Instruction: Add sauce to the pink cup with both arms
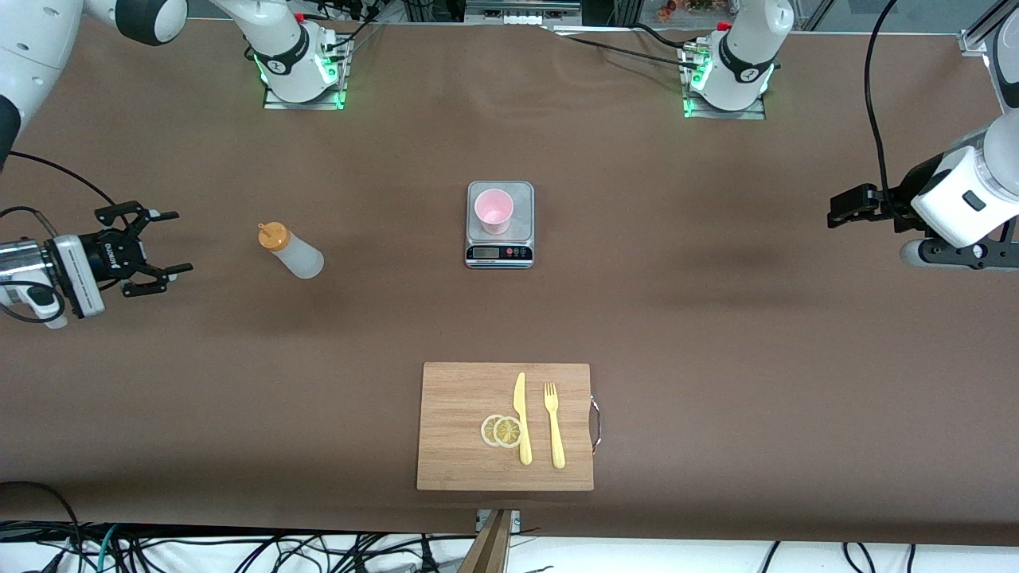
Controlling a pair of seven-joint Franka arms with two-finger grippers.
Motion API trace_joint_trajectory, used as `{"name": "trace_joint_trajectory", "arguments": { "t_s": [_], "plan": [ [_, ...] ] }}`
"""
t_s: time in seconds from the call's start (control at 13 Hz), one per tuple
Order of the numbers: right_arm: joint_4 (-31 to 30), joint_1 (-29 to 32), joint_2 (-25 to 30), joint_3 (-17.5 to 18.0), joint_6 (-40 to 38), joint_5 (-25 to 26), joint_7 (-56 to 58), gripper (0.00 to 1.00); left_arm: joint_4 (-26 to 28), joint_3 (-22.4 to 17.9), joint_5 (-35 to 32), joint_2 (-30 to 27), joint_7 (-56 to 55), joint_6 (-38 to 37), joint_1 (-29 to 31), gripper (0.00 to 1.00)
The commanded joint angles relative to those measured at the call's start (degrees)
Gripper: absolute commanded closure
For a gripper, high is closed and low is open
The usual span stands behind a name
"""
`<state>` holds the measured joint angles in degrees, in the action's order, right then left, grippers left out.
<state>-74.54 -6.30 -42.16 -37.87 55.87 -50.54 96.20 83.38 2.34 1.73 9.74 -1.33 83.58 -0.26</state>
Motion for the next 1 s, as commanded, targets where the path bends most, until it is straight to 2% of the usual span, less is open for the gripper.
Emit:
{"name": "trace_joint_trajectory", "arguments": {
  "t_s": [0.0,0.15,0.31,0.38,0.46,0.69,0.84,0.92],
  "plan": [
    [6.06,-1.42,0.24,-0.72,-3.12,1.58,-10.47,0.00,-1.90,-0.14,-0.41,0.89,1.41,-0.96,-0.18,0.00],
    [8.18,-3.09,2.24,-0.72,-2.87,2.98,-18.46,0.00,-1.90,-0.14,-0.41,0.89,1.41,-0.88,-0.18,0.00],
    [7.75,-4.25,5.94,1.02,-2.08,8.68,-32.06,0.00,-1.90,-0.14,-0.41,0.89,1.41,-0.96,-0.18,0.00],
    [7.05,-4.16,8.30,3.48,-1.47,11.23,-36.83,0.00,-1.90,-0.14,-0.41,0.89,1.41,-0.88,-0.18,0.00],
    [4.78,-4.24,11.72,5.59,0.80,16.04,-40.88,0.00,-1.90,-0.06,-0.33,0.89,1.41,-0.96,-0.18,0.00],
    [-4.01,-1.88,22.89,17.70,9.94,30.98,-52.22,0.00,-1.90,-0.06,-0.41,0.89,1.41,-0.88,-0.18,0.00],
    [-7.96,-0.82,27.55,23.25,13.29,40.82,-60.56,0.00,-1.90,-0.06,-0.41,0.98,1.33,-0.88,-0.27,0.00],
    [-11.47,0.05,30.71,25.71,16.00,43.31,-64.35,0.00,-1.90,-0.06,-0.41,0.98,1.33,-0.88,-0.27,0.00]
  ]
}}
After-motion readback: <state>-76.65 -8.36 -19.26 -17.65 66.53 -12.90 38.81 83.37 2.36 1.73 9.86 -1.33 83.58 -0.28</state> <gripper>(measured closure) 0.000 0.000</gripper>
